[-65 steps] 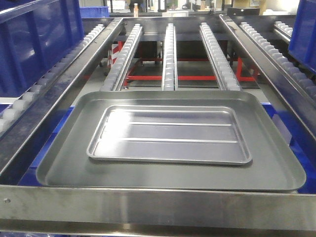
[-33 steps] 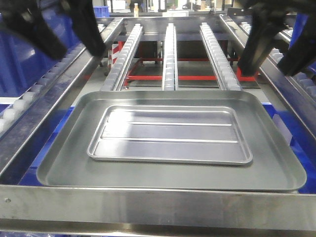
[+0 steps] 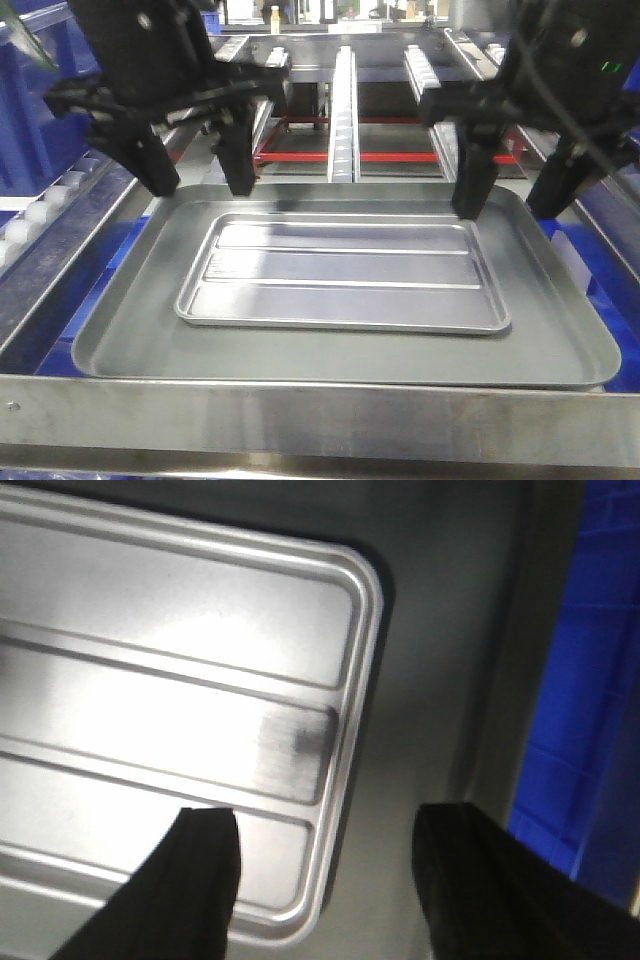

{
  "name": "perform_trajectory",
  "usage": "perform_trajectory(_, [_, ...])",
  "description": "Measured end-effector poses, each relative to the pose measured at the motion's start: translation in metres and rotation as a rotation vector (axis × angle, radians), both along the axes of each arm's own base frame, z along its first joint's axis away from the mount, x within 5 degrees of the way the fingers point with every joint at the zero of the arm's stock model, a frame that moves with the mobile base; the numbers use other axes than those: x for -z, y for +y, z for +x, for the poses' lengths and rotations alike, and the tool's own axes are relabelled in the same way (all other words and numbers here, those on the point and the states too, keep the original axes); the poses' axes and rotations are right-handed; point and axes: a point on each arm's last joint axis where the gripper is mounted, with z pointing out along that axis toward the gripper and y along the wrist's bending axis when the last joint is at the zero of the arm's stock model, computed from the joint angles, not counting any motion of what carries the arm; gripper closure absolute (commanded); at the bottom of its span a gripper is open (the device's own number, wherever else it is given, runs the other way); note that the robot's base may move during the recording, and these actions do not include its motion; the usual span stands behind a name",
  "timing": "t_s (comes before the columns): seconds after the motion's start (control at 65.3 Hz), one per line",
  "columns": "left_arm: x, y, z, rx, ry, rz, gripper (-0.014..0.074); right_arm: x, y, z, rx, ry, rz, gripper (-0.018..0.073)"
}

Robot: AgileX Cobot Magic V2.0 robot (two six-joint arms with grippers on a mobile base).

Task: Grab silver tray and place in blue box
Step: 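Lower both grippers onto opposite short rims of the top silver tray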

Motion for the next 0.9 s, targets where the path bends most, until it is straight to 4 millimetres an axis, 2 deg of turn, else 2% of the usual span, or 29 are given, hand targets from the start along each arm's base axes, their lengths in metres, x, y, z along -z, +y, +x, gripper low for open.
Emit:
perform_trajectory(0.337, [0.037, -0.006, 0.01, -0.019, 0.073, 0.059, 0.0272, 0.029, 0.005, 0.013, -0.001, 0.03, -0.015, 0.0072])
perform_trajectory(0.597, [0.056, -0.008, 0.016, -0.015, 0.096, 0.094, 0.0272, 0.049, 0.002, 0.021, 0.013, 0.071, -0.033, 0.0072])
perform_trajectory(0.719, [0.058, -0.008, 0.019, -0.023, 0.097, 0.092, 0.0272, 0.049, 0.0, 0.024, 0.025, 0.067, -0.03, 0.0074])
perform_trajectory(0.811, [0.057, -0.008, 0.019, -0.024, 0.095, 0.091, 0.0272, 0.048, 0.0, 0.024, 0.025, 0.063, -0.029, 0.0125])
perform_trajectory(0.903, [0.058, -0.008, 0.019, -0.024, 0.096, 0.091, 0.029, 0.049, 0.0, 0.025, 0.025, 0.058, -0.027, 0.0257])
